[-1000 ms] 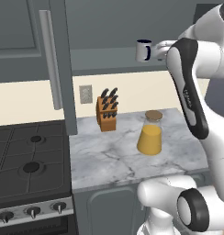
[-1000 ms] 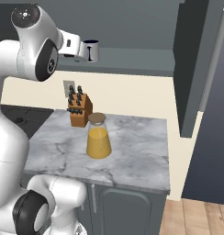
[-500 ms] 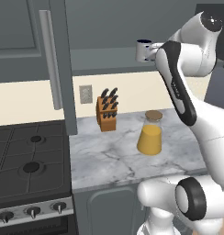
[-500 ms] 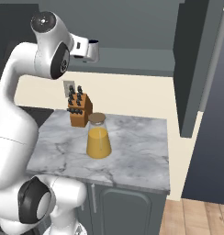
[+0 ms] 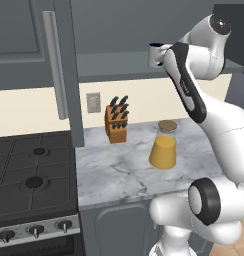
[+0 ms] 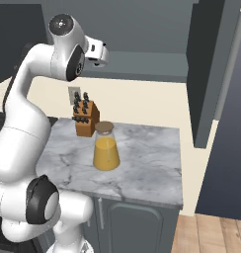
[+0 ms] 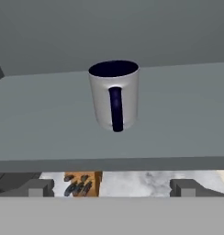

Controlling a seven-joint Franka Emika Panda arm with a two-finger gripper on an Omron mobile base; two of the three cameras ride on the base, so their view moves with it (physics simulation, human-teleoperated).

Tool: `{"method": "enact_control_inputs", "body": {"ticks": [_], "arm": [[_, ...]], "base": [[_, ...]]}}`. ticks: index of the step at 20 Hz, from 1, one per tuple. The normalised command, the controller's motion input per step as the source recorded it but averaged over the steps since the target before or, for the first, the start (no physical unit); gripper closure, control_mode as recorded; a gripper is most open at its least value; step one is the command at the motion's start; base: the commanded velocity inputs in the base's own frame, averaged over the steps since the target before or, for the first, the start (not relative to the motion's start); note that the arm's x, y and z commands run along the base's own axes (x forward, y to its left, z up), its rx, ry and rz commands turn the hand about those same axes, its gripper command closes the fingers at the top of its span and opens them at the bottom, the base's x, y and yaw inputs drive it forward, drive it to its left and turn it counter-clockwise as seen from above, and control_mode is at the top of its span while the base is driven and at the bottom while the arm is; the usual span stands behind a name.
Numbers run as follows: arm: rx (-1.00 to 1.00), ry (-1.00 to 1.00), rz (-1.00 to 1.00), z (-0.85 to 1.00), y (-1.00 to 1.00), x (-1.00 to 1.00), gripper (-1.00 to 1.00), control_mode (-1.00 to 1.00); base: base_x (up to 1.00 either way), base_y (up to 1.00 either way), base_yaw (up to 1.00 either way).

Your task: There is a tray on the dining counter. Grab the cup, mug, and pitcher and place them on the tray. The pitcher may be placed next to the tray if it cannot fit the tray.

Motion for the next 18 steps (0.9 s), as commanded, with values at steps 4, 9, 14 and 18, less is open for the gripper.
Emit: {"method": "enact_control_inputs", "body": {"ticks": [4,9,14,18], "arm": [[0.01,0.02,0.0,0.0,-0.08,0.43,-1.0,-1.0],[0.0,0.0,0.0,0.0,0.0,0.46,-1.0,-1.0],[0.0,0.01,0.0,0.0,0.0,0.44,-1.0,-1.0],[0.0,0.0,0.0,0.0,0.0,0.44,-1.0,-1.0]], "base": [[0.0,0.0,0.0],[0.0,0.0,0.0],[0.0,0.0,0.0],[0.0,0.0,0.0]]}}
